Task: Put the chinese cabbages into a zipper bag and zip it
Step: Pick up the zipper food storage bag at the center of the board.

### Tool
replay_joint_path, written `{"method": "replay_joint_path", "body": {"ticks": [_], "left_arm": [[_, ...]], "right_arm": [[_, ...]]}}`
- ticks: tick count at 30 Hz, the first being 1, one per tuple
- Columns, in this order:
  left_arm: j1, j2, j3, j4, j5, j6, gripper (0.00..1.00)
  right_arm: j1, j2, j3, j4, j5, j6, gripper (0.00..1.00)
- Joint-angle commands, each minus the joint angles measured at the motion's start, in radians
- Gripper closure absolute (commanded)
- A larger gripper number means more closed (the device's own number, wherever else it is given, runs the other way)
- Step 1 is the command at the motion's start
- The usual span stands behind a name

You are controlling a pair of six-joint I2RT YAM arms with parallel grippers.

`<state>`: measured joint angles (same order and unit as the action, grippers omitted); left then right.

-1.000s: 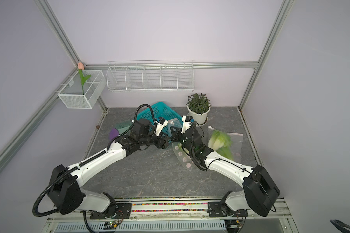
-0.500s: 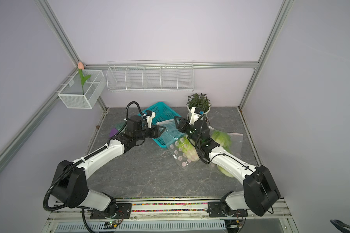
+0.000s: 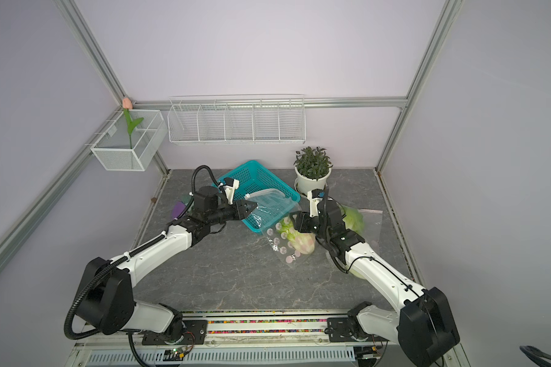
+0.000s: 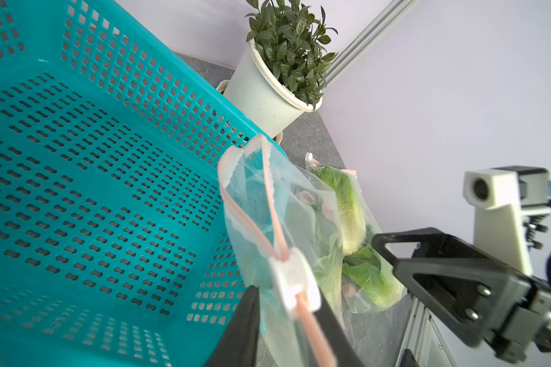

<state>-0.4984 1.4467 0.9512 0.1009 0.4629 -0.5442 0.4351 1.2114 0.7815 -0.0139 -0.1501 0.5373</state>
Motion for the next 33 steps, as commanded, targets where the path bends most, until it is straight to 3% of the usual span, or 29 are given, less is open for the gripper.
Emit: {"method": "replay_joint_path", "body": {"ticks": [1, 3, 7, 12, 18, 27, 29, 33], "left_arm": [[0.001, 0.0, 0.002, 0.077, 0.006, -0.03, 0.91], [0.01, 0.007, 0.024, 0.05, 0.002, -0.012, 1.0], [0.054, 0.006, 0.054, -0.038, 0.01, 0.034, 1.0], [0.133, 0.04, 0.111, -0.124, 0.093, 0.046, 1.0], [0.176, 0.033, 0.133, -0.212, 0.128, 0.057, 1.0], [0.218, -0.046, 0.031, -0.076, 0.17, -0.049, 0.85], [0.217, -0.038, 0.017, -0.005, 0.238, -0.08, 0.79], [0.237, -0.067, 0.002, -0.02, 0.215, -0.07, 0.78]], "right_arm": [[-0.051, 0.054, 0.009, -0.048, -0.076, -0.003, 0.43], [-0.052, 0.104, 0.016, -0.069, -0.117, 0.004, 0.43], [-0.023, 0.168, -0.014, -0.062, -0.193, 0.02, 0.44], [0.08, 0.219, -0.075, 0.079, -0.309, 0.087, 0.48], [0.132, 0.229, -0.127, 0.153, -0.301, 0.171, 0.48], [0.143, 0.223, -0.123, 0.154, -0.295, 0.179, 0.48], [0.142, 0.227, -0.121, 0.156, -0.295, 0.179, 0.48], [0.145, 0.229, -0.122, 0.171, -0.292, 0.188, 0.48]]}}
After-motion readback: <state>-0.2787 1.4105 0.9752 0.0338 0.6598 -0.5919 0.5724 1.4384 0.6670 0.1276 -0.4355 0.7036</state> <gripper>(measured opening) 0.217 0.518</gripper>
